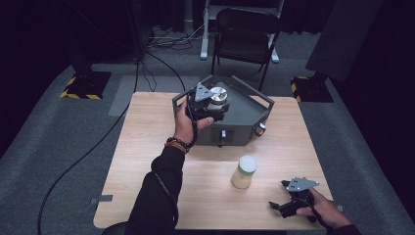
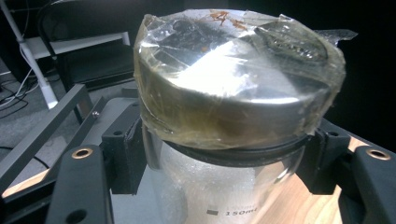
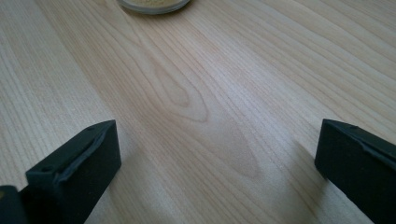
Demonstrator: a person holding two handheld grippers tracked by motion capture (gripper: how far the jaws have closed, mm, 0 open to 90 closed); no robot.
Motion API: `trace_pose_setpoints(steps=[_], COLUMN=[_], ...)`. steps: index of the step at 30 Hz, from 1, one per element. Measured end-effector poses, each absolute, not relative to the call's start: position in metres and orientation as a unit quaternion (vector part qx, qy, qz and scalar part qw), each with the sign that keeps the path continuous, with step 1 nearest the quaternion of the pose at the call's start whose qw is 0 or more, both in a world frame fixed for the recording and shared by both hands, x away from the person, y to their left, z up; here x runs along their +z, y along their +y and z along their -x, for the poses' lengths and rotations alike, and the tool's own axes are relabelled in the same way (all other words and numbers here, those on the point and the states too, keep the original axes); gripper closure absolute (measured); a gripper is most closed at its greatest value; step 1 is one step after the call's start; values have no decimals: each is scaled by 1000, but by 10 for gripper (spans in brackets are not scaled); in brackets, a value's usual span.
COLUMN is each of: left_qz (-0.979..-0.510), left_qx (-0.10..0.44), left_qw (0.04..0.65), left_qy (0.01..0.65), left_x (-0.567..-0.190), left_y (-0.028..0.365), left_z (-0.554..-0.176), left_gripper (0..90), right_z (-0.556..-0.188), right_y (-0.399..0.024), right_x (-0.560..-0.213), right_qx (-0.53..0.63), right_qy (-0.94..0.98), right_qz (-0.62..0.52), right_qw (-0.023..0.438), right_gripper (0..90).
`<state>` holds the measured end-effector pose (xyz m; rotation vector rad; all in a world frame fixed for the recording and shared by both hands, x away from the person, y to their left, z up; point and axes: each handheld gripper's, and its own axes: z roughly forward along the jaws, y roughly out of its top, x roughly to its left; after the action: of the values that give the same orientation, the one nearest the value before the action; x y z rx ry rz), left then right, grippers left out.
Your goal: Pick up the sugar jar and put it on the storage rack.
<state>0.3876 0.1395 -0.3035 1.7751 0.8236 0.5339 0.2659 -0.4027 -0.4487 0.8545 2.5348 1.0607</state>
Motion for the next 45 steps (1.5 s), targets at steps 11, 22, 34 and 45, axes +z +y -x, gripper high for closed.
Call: trace_pose_setpoints(steps=[11, 22, 34, 45], left_qz=[-742, -736, -736, -741], left_qx=[236, 241, 246, 239], left_qw=[514, 509, 493, 485], left_qy=[362, 376, 394, 399], left_x=[-305, -304, -315, -326], left_y=[134, 137, 130, 126], left_z=[-401, -415, -424, -428], left_gripper=[300, 301, 302, 302], right_z=[-266, -266, -266, -266], right_y=[-403, -403, -403, -403], right_x=[-449, -449, -449, -449], right_qx=[366, 366, 366, 366], right_qy=[873, 874, 874, 875], right_qz=[-294, -293, -291, -290], right_qw=[132, 131, 131, 130], right_gripper=[0, 0, 0, 0])
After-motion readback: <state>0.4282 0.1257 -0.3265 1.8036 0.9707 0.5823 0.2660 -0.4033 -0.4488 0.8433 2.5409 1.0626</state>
